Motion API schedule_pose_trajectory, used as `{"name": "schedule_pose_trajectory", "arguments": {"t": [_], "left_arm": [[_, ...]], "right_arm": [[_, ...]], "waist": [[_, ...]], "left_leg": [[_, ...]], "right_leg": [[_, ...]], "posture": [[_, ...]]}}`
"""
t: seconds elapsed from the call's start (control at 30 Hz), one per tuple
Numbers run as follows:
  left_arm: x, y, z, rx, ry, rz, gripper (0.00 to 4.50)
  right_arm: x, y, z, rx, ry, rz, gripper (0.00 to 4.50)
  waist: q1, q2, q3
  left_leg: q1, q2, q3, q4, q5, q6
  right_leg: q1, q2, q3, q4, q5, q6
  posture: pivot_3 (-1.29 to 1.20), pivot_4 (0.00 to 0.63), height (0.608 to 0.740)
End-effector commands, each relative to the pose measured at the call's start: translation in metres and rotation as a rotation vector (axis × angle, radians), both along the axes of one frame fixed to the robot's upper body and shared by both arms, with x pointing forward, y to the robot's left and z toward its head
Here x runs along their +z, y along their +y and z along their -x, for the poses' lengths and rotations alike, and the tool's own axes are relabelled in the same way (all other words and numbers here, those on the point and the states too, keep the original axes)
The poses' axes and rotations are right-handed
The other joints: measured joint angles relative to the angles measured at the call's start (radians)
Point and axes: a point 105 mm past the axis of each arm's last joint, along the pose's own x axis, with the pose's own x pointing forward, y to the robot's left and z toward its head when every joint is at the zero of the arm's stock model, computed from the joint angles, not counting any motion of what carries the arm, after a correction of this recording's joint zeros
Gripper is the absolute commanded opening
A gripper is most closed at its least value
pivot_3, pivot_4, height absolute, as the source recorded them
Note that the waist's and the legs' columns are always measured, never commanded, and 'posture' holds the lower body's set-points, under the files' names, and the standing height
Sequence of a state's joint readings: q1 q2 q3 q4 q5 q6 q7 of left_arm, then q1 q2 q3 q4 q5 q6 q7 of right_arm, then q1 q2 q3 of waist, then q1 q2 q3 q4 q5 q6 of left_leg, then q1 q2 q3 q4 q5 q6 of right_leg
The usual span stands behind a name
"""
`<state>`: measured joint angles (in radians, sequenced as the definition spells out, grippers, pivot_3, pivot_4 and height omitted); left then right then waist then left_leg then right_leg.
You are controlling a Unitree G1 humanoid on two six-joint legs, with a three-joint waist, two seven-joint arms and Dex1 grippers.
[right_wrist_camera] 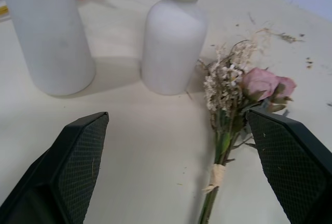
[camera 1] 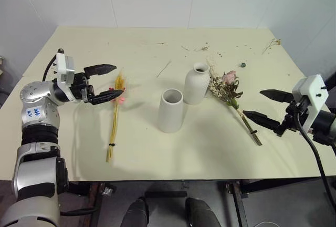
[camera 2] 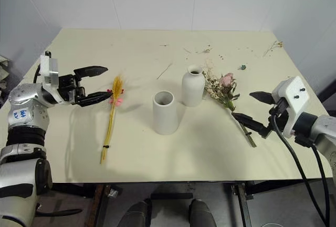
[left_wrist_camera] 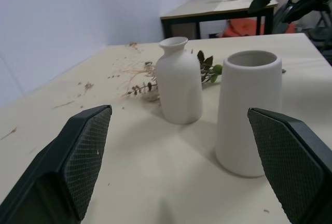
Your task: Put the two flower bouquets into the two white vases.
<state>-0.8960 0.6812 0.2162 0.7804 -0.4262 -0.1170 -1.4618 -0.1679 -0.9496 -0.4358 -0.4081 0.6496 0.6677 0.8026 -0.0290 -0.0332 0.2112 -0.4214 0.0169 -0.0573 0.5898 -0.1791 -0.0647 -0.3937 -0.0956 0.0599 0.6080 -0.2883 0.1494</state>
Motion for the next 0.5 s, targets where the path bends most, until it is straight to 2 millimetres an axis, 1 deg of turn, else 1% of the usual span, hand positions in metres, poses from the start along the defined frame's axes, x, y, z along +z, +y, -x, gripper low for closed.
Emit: {"name": "schedule_pose_trajectory", "arguments": {"t": [0.03, 0.17, 0.33, 0.5], "left_arm": [[0.011, 0.0, 0.002, -0.013, -0.044, -0.002, 4.49], [0.01, -0.003, 0.002, -0.027, -0.041, 0.008, 4.49], [0.012, -0.002, 0.002, -0.044, -0.051, 0.007, 4.49], [0.022, 0.0, 0.008, -0.072, -0.064, 0.016, 4.49]], "right_arm": [[0.012, 0.001, 0.002, -0.006, -0.059, -0.006, 4.5], [0.007, -0.001, -0.004, -0.036, -0.057, -0.018, 4.5], [-0.003, -0.002, -0.01, -0.087, -0.006, 0.008, 4.5], [-0.02, -0.007, -0.029, -0.18, 0.09, 0.065, 4.5]], "waist": [[0.0, 0.0, 0.0], [0.002, 0.0, 0.0], [0.003, 0.0, 0.0], [0.0, 0.0, 0.0]], "left_leg": [[0.0, 0.0, 0.0, 0.0, 0.0, 0.0], [0.0, 0.0, 0.0, 0.0, 0.0, 0.0], [0.0, 0.0, 0.0, 0.0, 0.0, 0.0], [0.0, 0.0, 0.0, 0.001, 0.0, 0.0]], "right_leg": [[0.0, 0.0, 0.0, 0.0, 0.0, 0.0], [0.0, 0.0, 0.0, 0.0, 0.0, -0.001], [0.0, 0.0, 0.0, 0.0, 0.0, -0.001], [0.0, 0.0, 0.0, 0.0, -0.001, -0.001]], "posture": [[0.0, 0.15, 0.74], [0.0, 0.15, 0.74], [0.0, 0.15, 0.74], [0.0, 0.15, 0.74]]}}
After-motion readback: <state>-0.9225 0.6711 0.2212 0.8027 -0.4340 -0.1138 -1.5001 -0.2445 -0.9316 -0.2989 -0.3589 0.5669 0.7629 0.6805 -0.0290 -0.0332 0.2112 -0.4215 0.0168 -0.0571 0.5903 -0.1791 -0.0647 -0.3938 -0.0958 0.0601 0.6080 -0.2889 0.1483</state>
